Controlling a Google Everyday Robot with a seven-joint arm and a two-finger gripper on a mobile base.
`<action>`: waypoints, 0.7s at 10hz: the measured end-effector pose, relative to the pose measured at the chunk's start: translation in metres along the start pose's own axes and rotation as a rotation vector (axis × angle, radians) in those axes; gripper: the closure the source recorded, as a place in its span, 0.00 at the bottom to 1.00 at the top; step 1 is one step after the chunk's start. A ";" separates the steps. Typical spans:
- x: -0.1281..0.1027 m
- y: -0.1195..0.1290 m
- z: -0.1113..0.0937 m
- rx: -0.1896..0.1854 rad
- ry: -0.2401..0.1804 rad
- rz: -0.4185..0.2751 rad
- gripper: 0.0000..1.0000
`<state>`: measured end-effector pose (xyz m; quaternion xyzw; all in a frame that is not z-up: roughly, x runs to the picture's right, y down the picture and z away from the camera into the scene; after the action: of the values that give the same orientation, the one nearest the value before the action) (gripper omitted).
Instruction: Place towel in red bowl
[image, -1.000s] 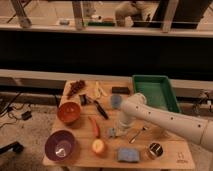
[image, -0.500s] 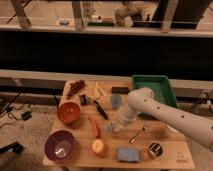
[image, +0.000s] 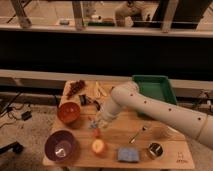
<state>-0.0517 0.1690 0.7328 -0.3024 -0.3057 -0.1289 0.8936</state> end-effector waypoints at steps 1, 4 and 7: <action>-0.016 -0.007 0.003 0.004 -0.015 -0.040 1.00; -0.071 -0.036 -0.003 0.024 -0.057 -0.178 1.00; -0.097 -0.064 0.011 0.005 -0.091 -0.274 1.00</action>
<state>-0.1593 0.1301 0.7085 -0.2611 -0.3845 -0.2349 0.8537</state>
